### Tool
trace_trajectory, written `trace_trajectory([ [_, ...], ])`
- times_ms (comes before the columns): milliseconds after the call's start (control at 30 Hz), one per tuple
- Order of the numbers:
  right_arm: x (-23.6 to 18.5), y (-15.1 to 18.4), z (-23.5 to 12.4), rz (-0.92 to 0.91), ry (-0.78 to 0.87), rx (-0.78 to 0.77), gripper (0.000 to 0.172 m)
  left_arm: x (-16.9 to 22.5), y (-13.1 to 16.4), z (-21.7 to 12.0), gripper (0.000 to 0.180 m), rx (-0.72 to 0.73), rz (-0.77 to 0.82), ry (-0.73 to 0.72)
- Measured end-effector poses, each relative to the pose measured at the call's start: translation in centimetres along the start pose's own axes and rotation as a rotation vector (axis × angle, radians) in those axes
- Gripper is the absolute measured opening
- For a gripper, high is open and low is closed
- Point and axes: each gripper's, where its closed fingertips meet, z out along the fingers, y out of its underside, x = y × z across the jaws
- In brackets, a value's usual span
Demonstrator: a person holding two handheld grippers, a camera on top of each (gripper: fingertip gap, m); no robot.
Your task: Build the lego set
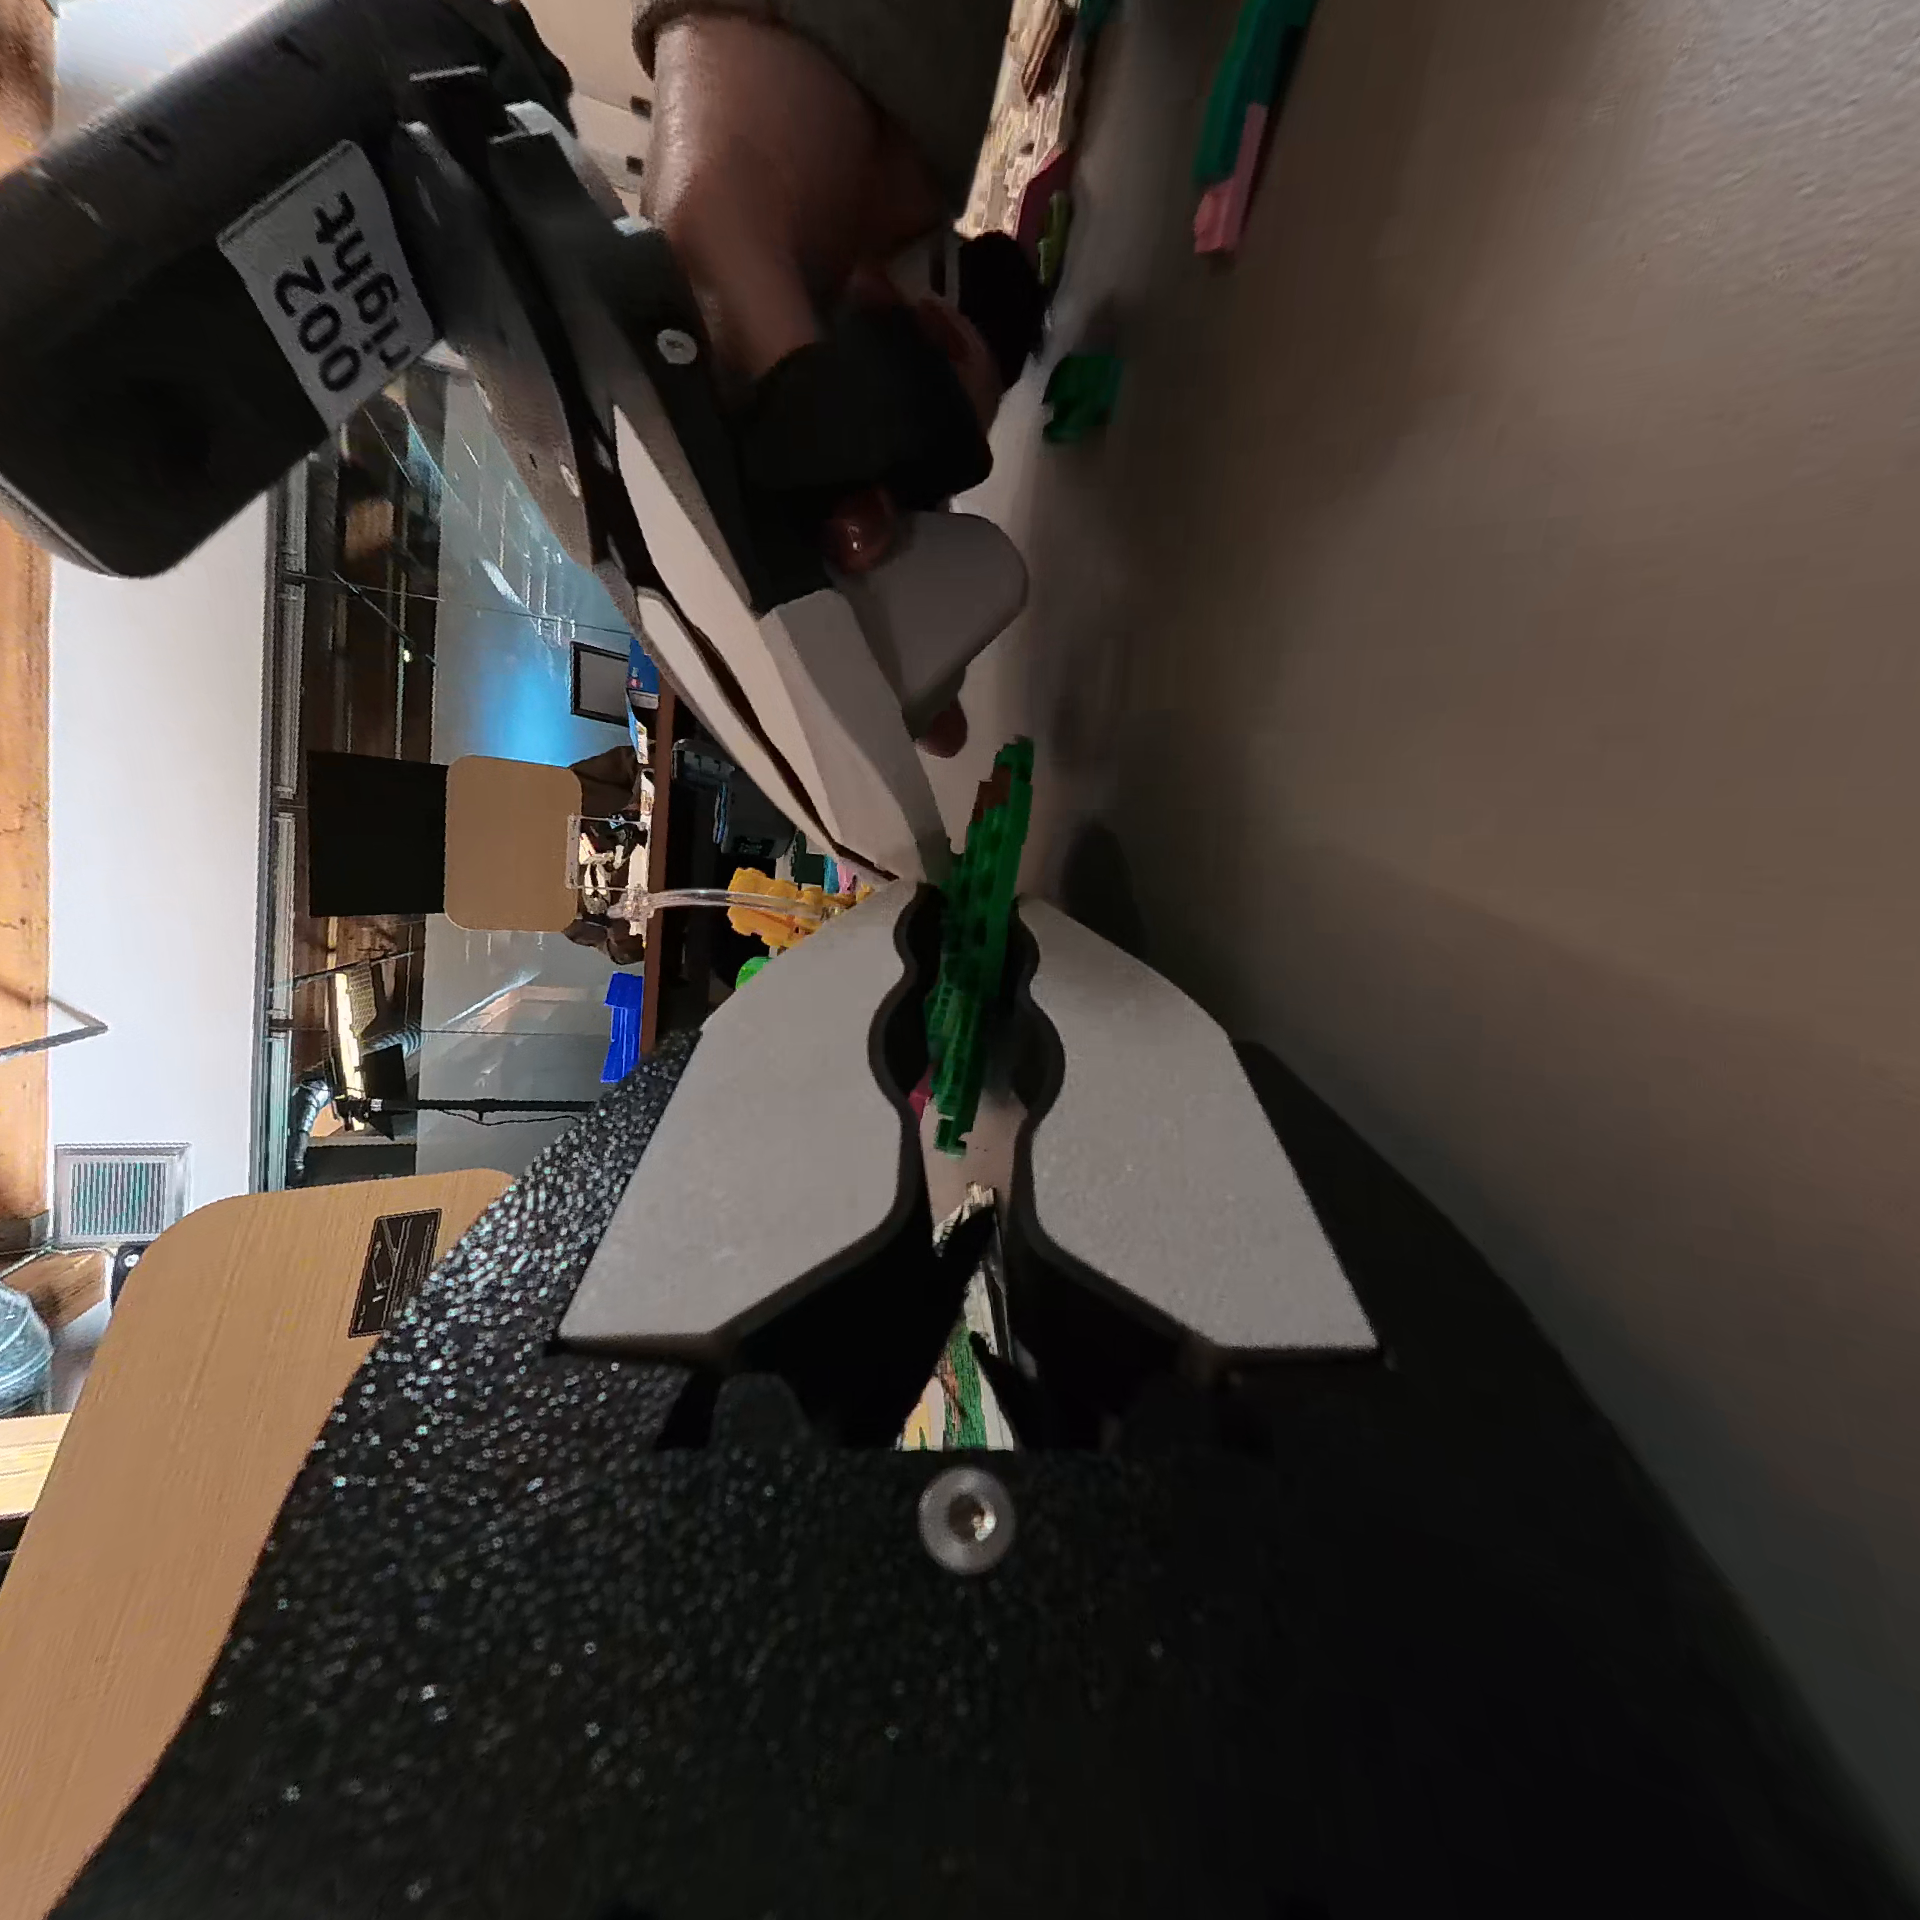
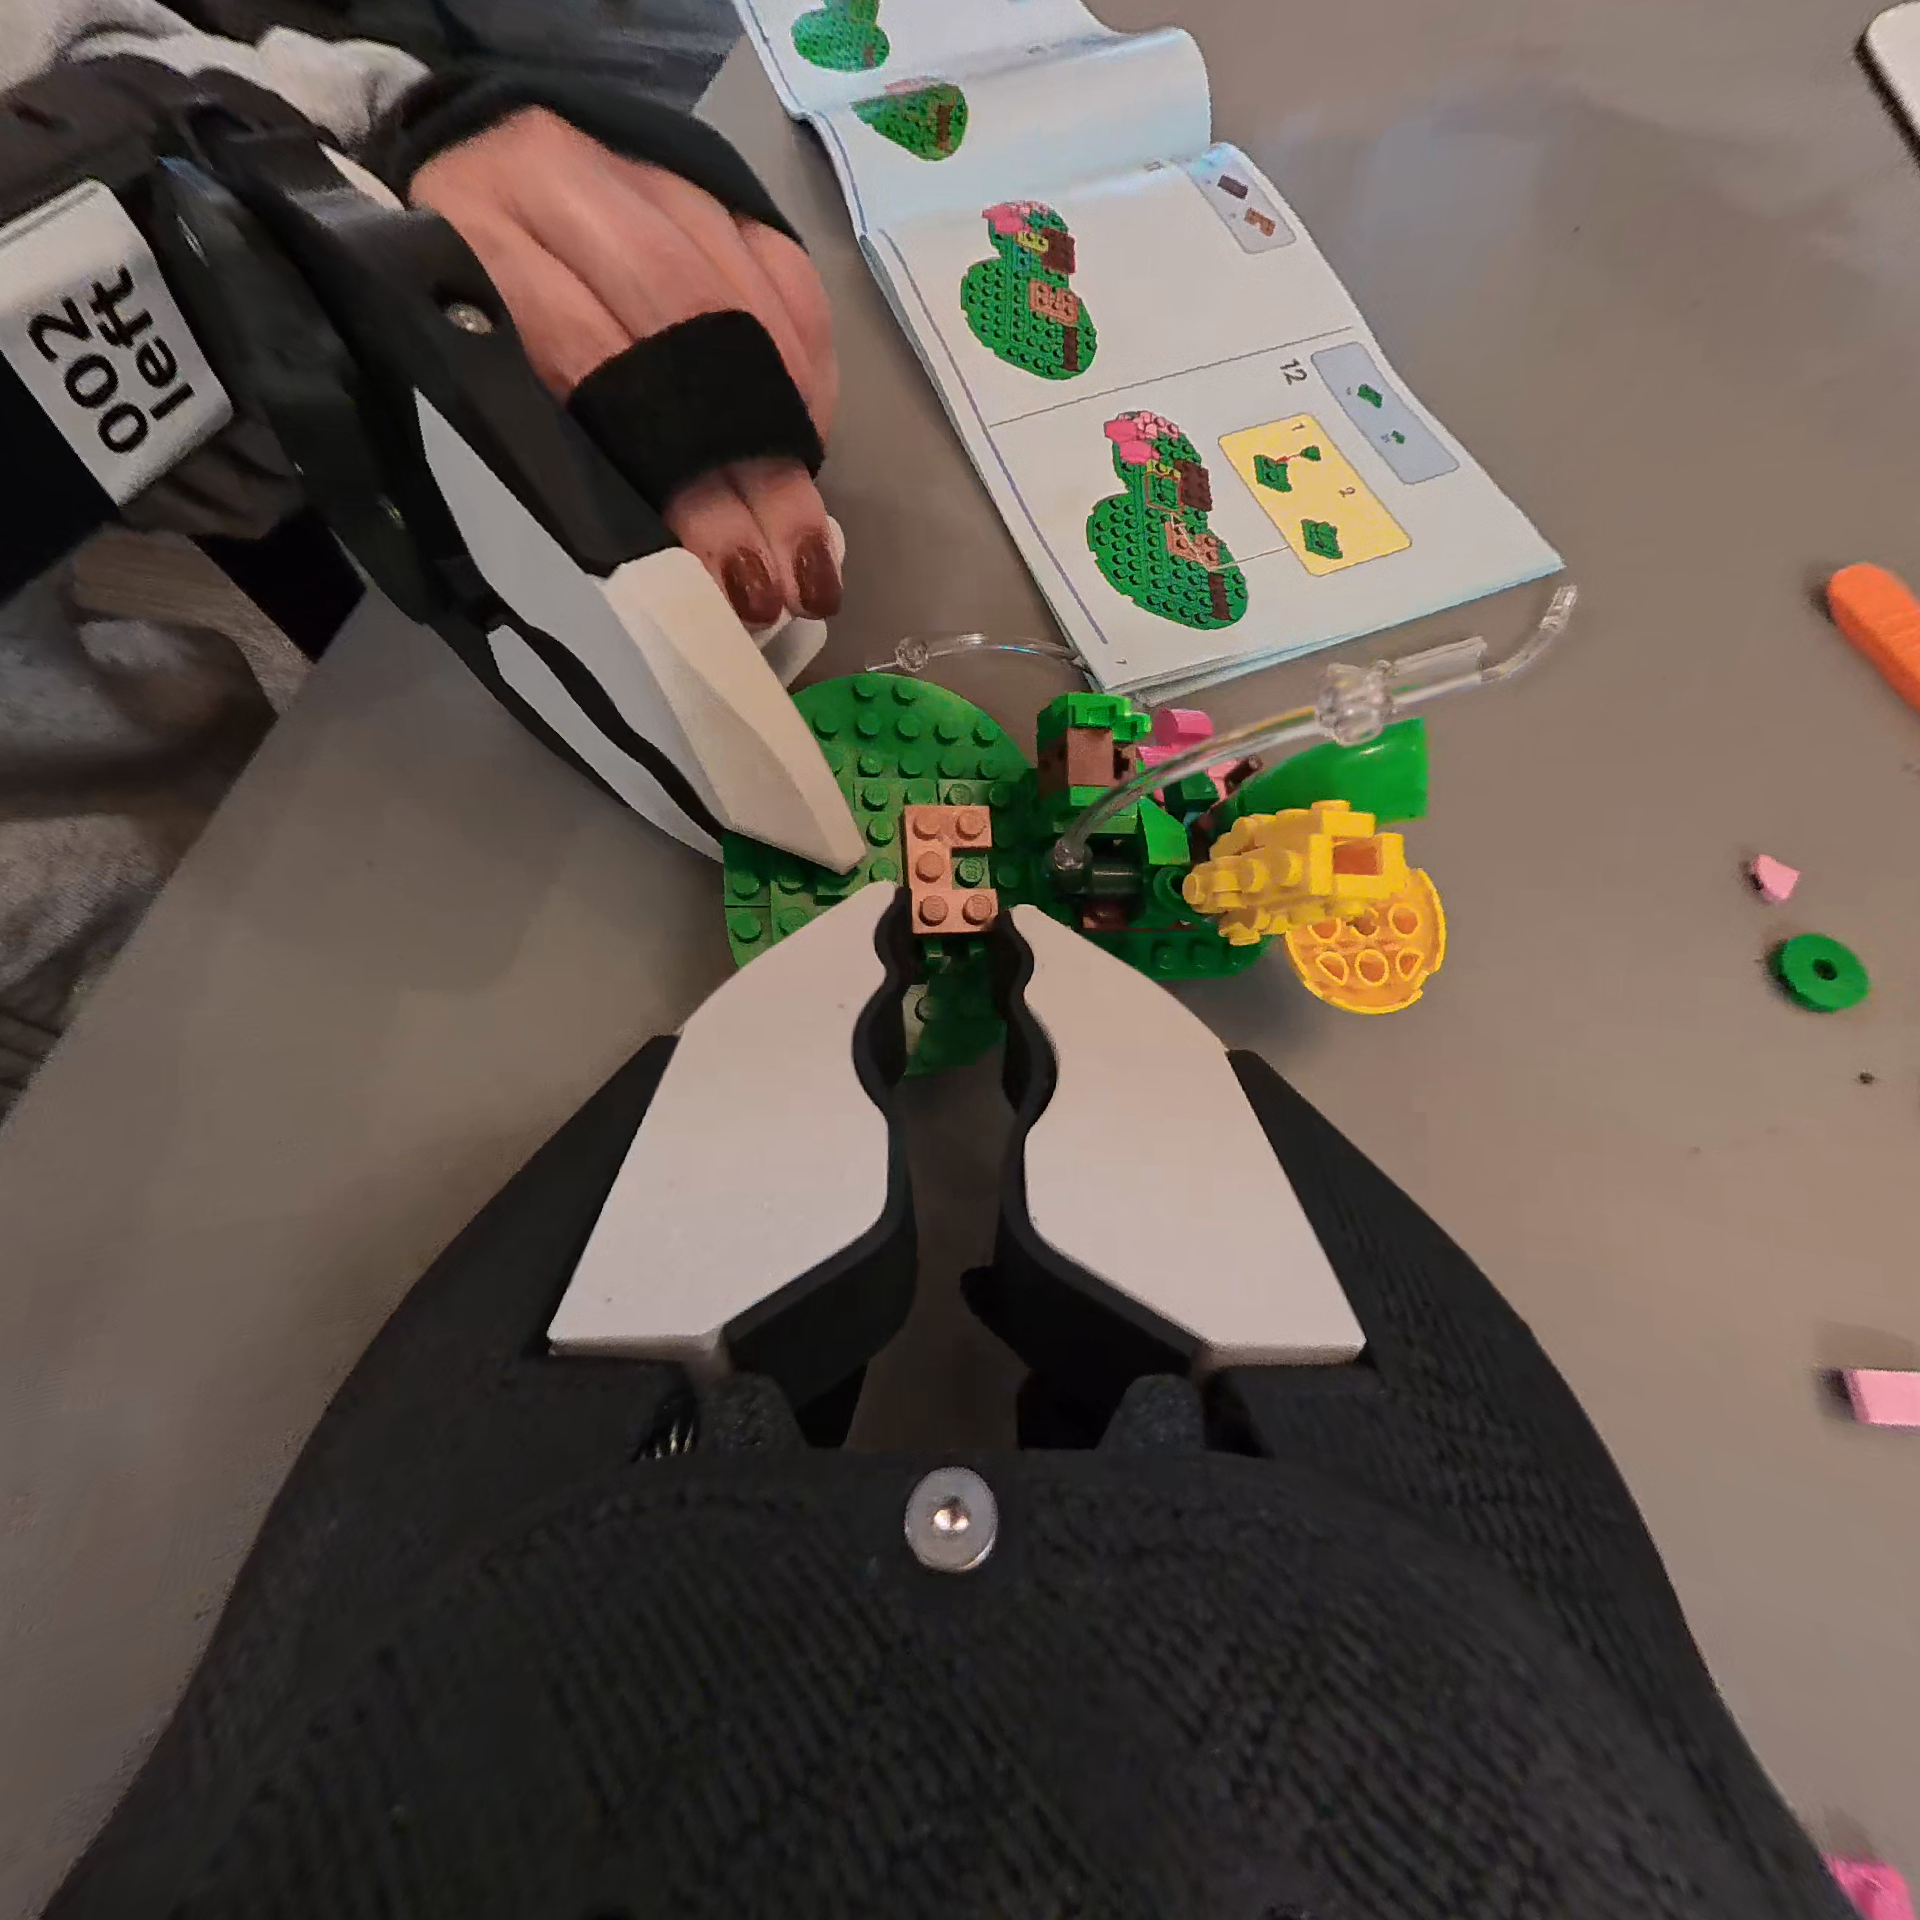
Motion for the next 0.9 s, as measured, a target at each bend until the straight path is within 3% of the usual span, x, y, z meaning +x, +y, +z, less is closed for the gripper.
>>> trace_trajectory([
  [200,0.1,-0.2,-0.2,-0.086,0.063,-0.018,0.012,-0.1,-0.1,0.0,0.011,0.003,-0.014,-0.002],
  [300,-0.1,-0.8,-0.4,-0.153,0.100,0.001,0.003,-0.7,0.1,-0.1,0.011,0.003,-0.053,-0.020],
  [467,-0.3,-1.5,-1.1,-0.146,0.071,0.041,0.002,-1.4,-0.2,-0.4,0.011,0.049,-0.141,-0.026],
  [633,-0.5,-3.0,-2.9,-0.133,0.028,0.144,0.006,-2.6,-0.4,-1.2,0.011,0.152,-0.299,0.000],
  [900,-2.1,-3.4,-4.2,-0.202,-0.064,0.171,0.012,-3.8,-2.3,-2.8,0.010,0.384,-0.543,0.098],
])
